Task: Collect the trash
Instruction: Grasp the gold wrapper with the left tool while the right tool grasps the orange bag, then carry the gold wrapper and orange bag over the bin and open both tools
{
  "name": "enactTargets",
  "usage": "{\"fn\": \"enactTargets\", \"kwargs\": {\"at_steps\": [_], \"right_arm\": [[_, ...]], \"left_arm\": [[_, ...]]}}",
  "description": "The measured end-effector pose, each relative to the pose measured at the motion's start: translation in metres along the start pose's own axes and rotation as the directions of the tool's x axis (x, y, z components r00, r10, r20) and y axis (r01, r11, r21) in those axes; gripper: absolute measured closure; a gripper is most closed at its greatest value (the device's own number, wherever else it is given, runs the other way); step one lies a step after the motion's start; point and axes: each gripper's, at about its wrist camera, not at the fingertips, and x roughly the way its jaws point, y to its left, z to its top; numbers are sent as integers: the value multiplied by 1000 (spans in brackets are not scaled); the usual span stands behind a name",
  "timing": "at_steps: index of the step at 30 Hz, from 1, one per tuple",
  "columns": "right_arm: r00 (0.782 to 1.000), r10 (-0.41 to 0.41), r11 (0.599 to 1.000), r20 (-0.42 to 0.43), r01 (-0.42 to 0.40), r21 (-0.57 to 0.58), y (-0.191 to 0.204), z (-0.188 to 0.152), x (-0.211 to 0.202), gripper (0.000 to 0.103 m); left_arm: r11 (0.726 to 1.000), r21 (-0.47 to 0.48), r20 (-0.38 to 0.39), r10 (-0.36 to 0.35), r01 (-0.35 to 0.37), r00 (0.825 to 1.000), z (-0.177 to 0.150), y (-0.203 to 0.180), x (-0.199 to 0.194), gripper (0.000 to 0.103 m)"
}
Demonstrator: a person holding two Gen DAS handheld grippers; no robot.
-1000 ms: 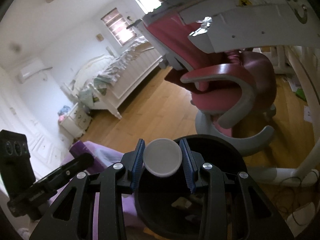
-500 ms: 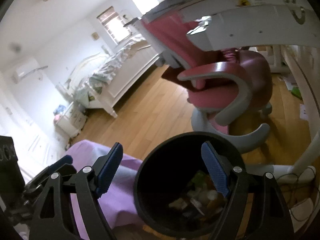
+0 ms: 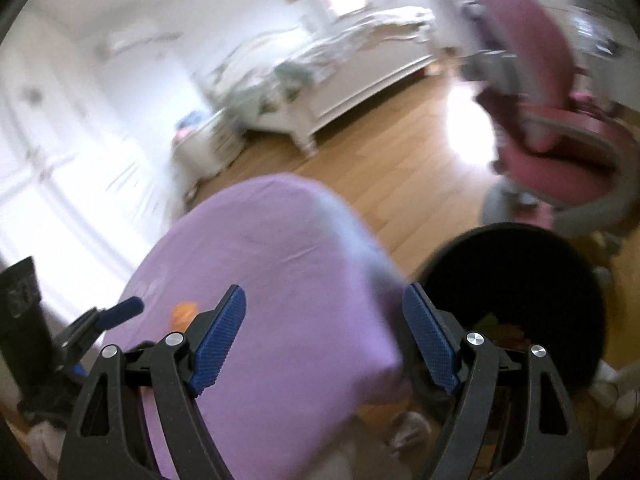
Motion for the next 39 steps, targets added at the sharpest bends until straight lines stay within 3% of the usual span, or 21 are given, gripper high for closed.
{"fn": "enactTargets", "kwargs": {"at_steps": [4,9,13,17,19,20,21,22,24,25,33,39], "right_arm": [[993,54,992,-101,-65,-108,56,-11,33,23],[978,76,972,-196,-117,-206,112,-24,68,23],[969,38,952,-243,-109,-285,149,-27,93,23],[958,-8,933,-286,-96,-348,174,-31,122,23],[954,-32,929,-297,-82,-362,180,-31,134,23],[953,-42,927,-300,-76,-369,184,-31,140,23],[951,-56,923,-303,-67,-379,186,-32,143,30],[954,-72,916,-291,-52,-397,186,-33,145,50],[958,-87,907,-274,-37,-418,185,-30,145,66],[960,-54,919,-275,-60,-391,184,-27,143,73],[993,60,959,-101,-85,-271,156,-4,87,76],[994,49,987,99,-33,-158,108,23,23,76]], "left_arm": [[998,-23,-44,56,-57,997,-30,40,-10,6],[999,-32,-102,24,-27,994,-54,61,-8,6],[1000,-18,-162,-6,4,987,-61,64,4,37],[999,-25,-161,-24,20,987,-59,64,3,49],[999,-38,-154,-32,26,988,-61,68,0,61],[998,-54,-150,-41,33,988,-62,72,0,73],[996,-81,-147,-48,37,988,-63,76,-1,81],[993,-107,-143,-58,42,988,-63,81,-1,85],[986,-158,-124,-78,58,989,-65,92,-5,89],[982,-177,-109,-79,59,991,-64,95,-7,89],[975,-215,15,-53,55,998,-38,88,-29,89],[978,-169,104,-104,121,989,8,47,-29,89]]}}
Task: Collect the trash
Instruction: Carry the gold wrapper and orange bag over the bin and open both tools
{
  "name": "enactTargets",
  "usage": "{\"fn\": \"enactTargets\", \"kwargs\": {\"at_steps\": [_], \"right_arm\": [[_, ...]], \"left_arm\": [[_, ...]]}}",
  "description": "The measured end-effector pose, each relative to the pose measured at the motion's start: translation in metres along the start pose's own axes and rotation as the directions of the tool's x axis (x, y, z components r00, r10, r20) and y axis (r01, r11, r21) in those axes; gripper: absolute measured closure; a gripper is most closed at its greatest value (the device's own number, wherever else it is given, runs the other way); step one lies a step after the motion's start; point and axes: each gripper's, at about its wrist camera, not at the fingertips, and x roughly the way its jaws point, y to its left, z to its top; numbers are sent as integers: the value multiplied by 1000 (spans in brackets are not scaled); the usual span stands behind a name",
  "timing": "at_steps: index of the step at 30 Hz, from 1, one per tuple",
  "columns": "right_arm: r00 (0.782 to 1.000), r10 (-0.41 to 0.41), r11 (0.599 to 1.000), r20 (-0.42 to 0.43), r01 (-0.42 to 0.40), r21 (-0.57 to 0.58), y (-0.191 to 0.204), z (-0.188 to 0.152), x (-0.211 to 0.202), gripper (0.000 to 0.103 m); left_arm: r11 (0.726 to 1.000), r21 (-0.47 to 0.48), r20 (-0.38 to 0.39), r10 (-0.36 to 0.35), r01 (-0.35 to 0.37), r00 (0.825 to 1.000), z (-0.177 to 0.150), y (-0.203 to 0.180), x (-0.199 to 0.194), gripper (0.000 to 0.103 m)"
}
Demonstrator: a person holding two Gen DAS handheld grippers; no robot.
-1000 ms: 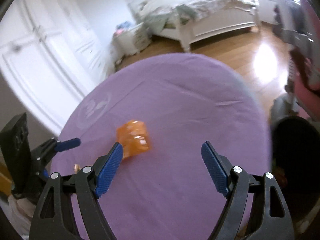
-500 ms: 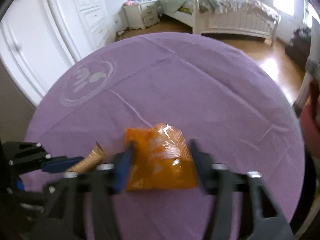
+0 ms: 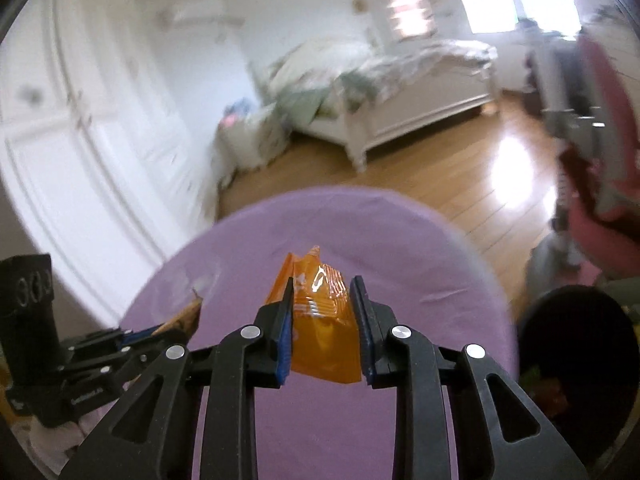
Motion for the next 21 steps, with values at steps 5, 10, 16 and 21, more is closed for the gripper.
{"fn": "enactTargets", "kwargs": {"at_steps": [5,10,16,21], "right_arm": [[984,-130,989,121,119,91,-61,11,-58,76],[952,-256,955,167,222,199,-130,6,-105,76],[926,-342,910,158,285,299,-199,-11,-140,76],[918,-371,887,143,304,348,-225,-25,-141,76]], "left_arm": [[993,68,21,-95,93,995,25,-60,30,89],[975,122,11,-189,186,982,38,-112,61,89],[950,174,-17,-260,259,965,49,-161,93,89],[938,188,-22,-293,292,956,50,-185,112,89]]}}
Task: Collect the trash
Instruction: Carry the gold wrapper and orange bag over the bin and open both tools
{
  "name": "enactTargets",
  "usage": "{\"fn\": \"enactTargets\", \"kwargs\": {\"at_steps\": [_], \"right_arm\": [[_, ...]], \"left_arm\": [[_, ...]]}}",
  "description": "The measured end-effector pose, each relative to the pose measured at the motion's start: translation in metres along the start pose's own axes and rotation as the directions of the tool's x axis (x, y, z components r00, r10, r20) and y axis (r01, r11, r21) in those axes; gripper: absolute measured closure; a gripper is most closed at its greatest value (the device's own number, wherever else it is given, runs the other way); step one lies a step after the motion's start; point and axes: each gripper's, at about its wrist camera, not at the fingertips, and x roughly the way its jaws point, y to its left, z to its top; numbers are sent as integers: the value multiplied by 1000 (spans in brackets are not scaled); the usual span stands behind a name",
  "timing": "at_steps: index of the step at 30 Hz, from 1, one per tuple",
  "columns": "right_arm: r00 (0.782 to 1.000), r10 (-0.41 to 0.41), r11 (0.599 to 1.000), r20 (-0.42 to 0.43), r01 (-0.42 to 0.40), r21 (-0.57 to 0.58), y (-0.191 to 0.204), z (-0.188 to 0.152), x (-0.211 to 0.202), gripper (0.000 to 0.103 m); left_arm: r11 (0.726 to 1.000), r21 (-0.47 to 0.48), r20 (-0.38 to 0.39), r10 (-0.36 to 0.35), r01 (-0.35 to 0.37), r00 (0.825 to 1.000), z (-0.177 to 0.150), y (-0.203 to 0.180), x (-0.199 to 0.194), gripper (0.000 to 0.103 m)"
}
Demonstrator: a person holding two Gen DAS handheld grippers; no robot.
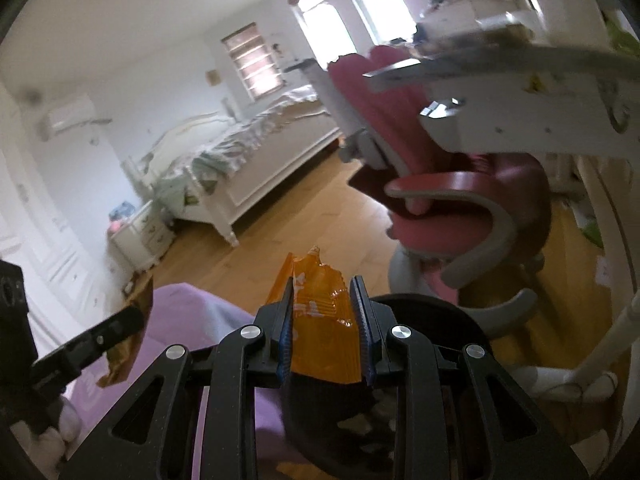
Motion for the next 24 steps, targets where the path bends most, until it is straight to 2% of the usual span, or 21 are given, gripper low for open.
{"fn": "enactTargets", "kwargs": {"at_steps": [11,24], "right_arm": [[999,-31,997,-18,32,65,-26,-12,10,76],[997,-61,993,-54,66,101,-41,-24,21,76]], "left_arm": [[1000,20,-39,-22,22,999,4,-17,43,88],[998,42,-87,-41,44,995,5,-23,70,88]]}}
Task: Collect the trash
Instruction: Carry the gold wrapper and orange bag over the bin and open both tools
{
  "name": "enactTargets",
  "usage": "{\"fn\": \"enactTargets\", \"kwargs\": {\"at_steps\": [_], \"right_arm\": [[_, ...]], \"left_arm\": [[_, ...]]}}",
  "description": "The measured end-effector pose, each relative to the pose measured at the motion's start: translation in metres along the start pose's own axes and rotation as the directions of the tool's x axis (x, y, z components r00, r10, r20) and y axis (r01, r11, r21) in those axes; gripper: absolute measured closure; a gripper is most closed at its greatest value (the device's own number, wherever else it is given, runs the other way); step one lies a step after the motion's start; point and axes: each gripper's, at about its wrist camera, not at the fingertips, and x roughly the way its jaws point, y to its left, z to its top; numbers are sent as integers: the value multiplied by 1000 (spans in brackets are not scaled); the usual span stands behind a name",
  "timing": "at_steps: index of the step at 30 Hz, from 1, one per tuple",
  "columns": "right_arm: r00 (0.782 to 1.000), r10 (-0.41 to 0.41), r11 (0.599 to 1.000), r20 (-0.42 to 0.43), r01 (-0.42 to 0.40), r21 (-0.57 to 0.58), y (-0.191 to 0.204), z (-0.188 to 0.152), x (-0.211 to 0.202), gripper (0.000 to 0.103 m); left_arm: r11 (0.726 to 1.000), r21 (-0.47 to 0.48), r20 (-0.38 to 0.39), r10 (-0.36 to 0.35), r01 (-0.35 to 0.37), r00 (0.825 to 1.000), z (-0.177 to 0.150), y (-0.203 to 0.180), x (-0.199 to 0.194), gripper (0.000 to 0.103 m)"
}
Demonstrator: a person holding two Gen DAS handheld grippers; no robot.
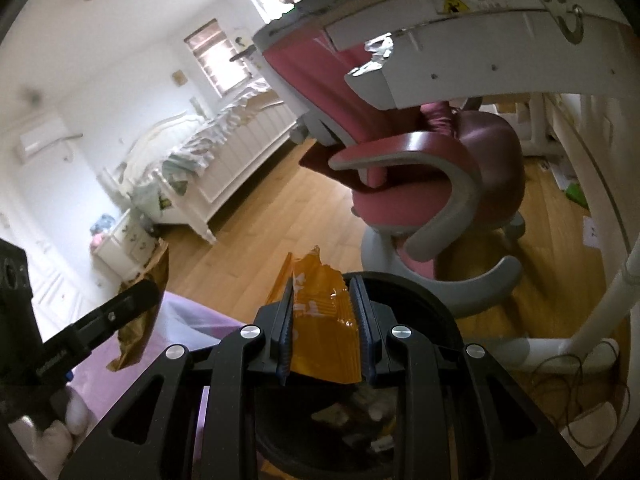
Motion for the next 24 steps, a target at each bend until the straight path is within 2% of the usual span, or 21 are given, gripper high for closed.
{"fn": "enactTargets", "kwargs": {"at_steps": [5,7,9,10,12,15,18,19,24], "right_arm": [[1000,-14,1000,-19,14,6,-5,-3,6,75],[999,-19,1000,-26,19,10,-7,-3,8,73],[999,-29,999,-40,30,12,-7,-5,10,66],[998,-35,999,-44,36,12,-7,-5,11,58],[998,-36,999,-48,37,17,-7,-7,10,50],[999,-26,1000,-45,27,10,-5,-9,6,43],[998,-11,1000,-55,11,-7,4,-13,2,40],[998,-6,1000,-58,5,-9,7,-14,1,35],[997,32,998,-68,-35,-45,34,-19,-3,33]], "left_arm": [[1000,27,-13,15,-15,1000,3,-5,8,85],[998,48,-35,32,-30,999,6,-8,13,73],[996,67,-29,65,-63,997,7,-10,13,15],[994,71,-6,86,-86,996,7,-11,10,7],[991,85,49,101,-105,994,6,-12,-1,5],[992,89,30,91,-93,995,5,-11,-7,5],[991,83,27,99,-101,995,3,-8,-19,5],[991,82,31,100,-103,994,2,-8,-24,5],[987,56,89,147,-152,985,-6,2,-64,5]]}}
